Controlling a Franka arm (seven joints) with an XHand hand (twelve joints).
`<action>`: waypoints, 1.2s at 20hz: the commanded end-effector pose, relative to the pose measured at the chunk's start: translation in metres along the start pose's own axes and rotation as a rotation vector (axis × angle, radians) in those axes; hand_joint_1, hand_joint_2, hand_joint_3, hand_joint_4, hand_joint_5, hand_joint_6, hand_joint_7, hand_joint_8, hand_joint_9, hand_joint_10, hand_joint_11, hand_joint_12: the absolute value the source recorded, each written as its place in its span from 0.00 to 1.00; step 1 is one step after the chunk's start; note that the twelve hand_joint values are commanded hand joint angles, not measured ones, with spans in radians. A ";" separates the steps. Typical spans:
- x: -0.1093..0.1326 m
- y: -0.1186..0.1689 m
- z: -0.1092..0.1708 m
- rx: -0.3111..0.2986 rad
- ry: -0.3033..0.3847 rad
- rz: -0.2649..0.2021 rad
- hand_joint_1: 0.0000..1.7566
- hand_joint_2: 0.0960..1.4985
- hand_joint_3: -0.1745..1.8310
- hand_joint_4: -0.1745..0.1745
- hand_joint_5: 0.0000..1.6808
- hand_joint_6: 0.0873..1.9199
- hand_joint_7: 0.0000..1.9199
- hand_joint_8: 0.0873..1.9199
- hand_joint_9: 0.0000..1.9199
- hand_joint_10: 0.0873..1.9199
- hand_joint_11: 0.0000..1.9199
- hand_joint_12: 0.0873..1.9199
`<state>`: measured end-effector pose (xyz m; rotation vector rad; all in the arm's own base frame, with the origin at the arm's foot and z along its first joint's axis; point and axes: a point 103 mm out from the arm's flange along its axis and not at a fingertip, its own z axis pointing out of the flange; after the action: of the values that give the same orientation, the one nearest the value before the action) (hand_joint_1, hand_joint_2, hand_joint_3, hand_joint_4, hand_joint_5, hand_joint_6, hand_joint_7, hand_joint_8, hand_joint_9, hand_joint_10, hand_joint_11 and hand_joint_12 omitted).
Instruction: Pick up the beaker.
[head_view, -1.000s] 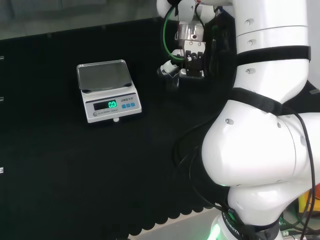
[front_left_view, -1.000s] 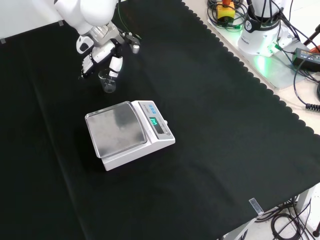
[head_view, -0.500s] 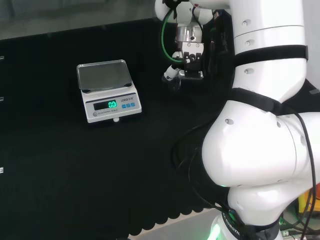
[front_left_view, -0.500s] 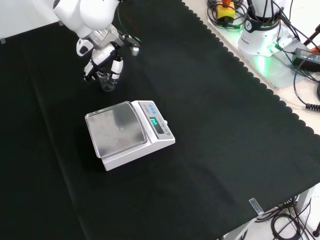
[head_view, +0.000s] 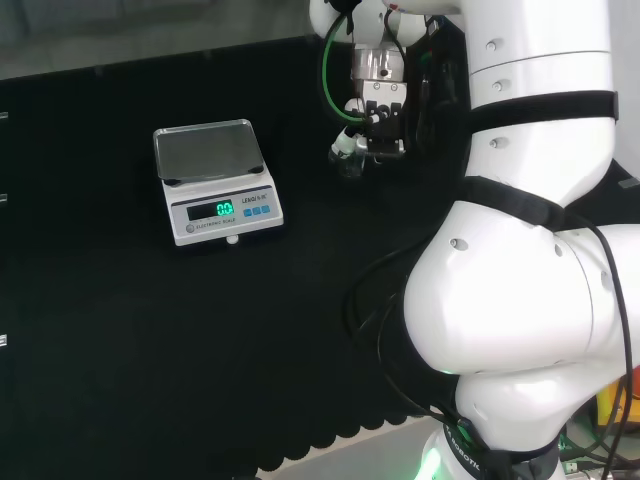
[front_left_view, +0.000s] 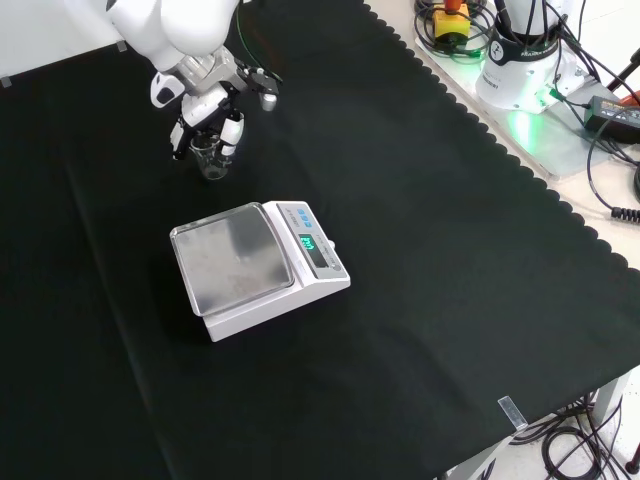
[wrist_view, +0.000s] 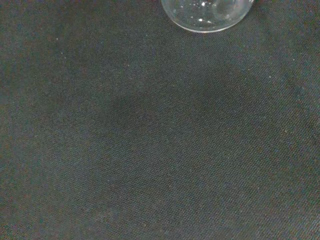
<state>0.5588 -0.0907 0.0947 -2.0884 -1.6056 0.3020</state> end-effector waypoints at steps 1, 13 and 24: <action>0.008 -0.008 -0.006 -0.037 0.008 0.010 0.66 0.75 0.00 0.00 0.33 0.04 0.33 0.47 0.56 0.28 0.72 0.42; 0.033 -0.031 -0.029 -0.039 -0.041 0.021 0.67 0.76 0.00 0.00 0.26 0.32 0.40 0.48 0.62 0.24 0.74 0.41; 0.073 -0.065 -0.065 -0.087 -0.117 0.014 0.68 0.77 0.00 0.00 0.29 0.40 0.43 0.49 0.61 0.30 0.71 0.45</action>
<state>0.5583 -0.0418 0.1743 -2.1754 -1.6734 0.3387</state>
